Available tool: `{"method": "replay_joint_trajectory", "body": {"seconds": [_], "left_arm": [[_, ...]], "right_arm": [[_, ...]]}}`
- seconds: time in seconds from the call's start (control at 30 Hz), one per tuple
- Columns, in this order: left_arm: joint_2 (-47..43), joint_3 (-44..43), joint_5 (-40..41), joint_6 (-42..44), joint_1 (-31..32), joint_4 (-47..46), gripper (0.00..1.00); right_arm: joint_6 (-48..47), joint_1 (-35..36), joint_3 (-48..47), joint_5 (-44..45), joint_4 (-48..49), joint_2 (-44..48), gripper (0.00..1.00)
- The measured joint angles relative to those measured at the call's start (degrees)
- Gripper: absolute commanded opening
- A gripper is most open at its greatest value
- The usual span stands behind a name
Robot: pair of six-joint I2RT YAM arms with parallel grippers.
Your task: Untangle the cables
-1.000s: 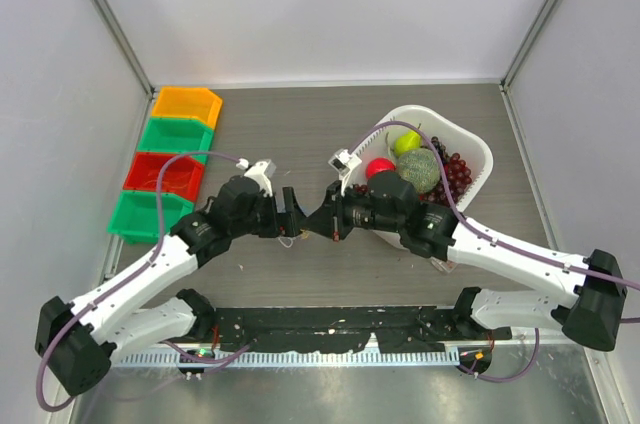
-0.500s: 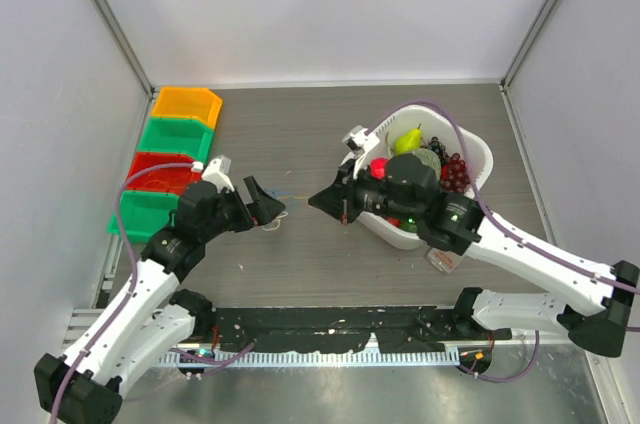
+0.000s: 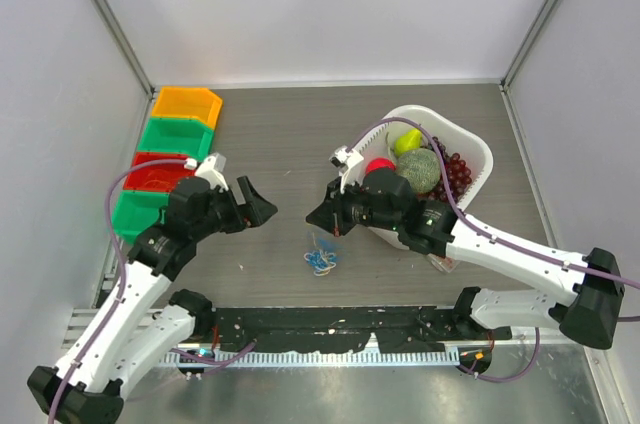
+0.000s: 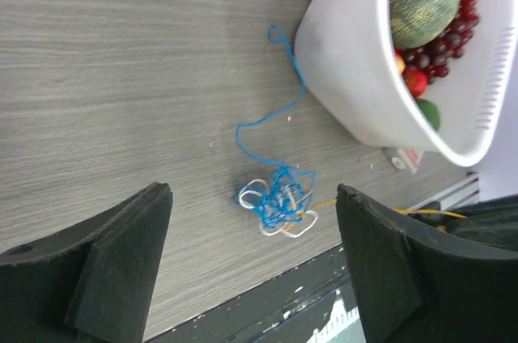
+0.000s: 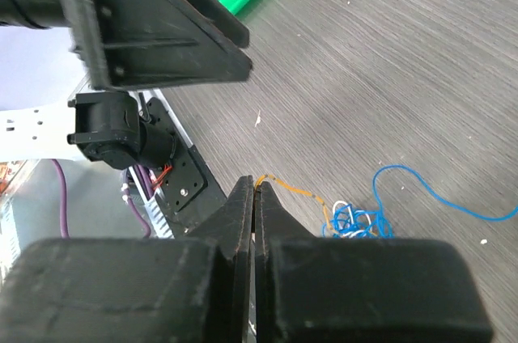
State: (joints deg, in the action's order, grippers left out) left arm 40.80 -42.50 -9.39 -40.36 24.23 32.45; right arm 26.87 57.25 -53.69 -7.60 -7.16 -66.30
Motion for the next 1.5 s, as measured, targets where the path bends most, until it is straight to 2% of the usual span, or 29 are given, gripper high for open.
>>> {"method": "replay_joint_trajectory", "body": {"seconds": [0.1, 0.2, 0.37, 0.5, 0.63, 0.7, 0.77, 0.83, 0.87, 1.0, 1.2, 1.37, 1.47, 1.5], "left_arm": [[1.25, 2.23, -0.83, -0.59, 0.00, -1.42, 0.88], [4.42, 7.41, -5.73, -2.99, -0.02, -6.80, 0.89], [12.98, 14.38, -12.39, -7.26, 0.57, -15.78, 0.89], [18.23, 16.31, -15.08, -9.31, 1.60, -21.68, 0.88], [23.12, 16.52, -15.72, -10.78, 3.02, -27.63, 0.75], [25.88, 16.92, -16.48, -11.96, 3.32, -31.41, 0.60], [28.11, 17.73, -17.73, -13.49, 3.48, -35.54, 0.50], [30.25, 18.75, -19.02, -14.93, 3.48, -39.60, 0.50], [30.97, 19.47, -19.52, -15.63, 3.48, -41.53, 0.53], [26.93, 20.61, -18.36, -16.11, 3.52, -40.94, 0.71], [3.06, 18.23, -4.87, -14.82, 3.52, -24.63, 0.80], [-5.81, 14.58, 2.51, -14.62, 3.50, -14.40, 0.69], [-3.30, 14.32, 1.33, -14.34, 3.45, -13.18, 0.65], [-1.22, 14.32, -0.15, -14.27, 3.45, -13.22, 0.65]], "right_arm": [[-0.02, 0.00, -0.13, -0.07, -0.24, 0.07, 0.01], [-0.09, 0.00, -0.39, -0.17, -0.33, 0.55, 0.01], [-0.22, 0.00, -2.27, -1.33, -0.59, 1.38, 0.01], [-0.22, 0.00, -3.93, -2.58, -0.48, 2.64, 0.01], [-0.22, 0.00, -4.94, -3.89, 0.76, 3.78, 0.01], [-0.22, 0.00, -5.25, -4.55, 1.46, 4.46, 0.01], [-0.26, 0.00, -5.95, -4.79, 1.64, 4.68, 0.01], [-0.46, 0.00, -6.84, -4.79, 1.97, 4.68, 0.01], [-0.72, 0.00, -7.50, -4.76, 1.92, 4.68, 0.01], [-1.77, 0.00, -9.53, -4.33, 1.73, 4.68, 0.01], [-2.16, 0.00, -8.70, -2.86, 2.25, 4.68, 0.01], [-1.64, 0.00, -0.04, 0.20, 1.64, 4.24, 0.04], [-1.77, 0.00, 5.42, 2.71, -2.91, 2.97, 0.14], [-1.77, 0.00, 6.64, 3.50, -4.81, 2.75, 0.27]]}}
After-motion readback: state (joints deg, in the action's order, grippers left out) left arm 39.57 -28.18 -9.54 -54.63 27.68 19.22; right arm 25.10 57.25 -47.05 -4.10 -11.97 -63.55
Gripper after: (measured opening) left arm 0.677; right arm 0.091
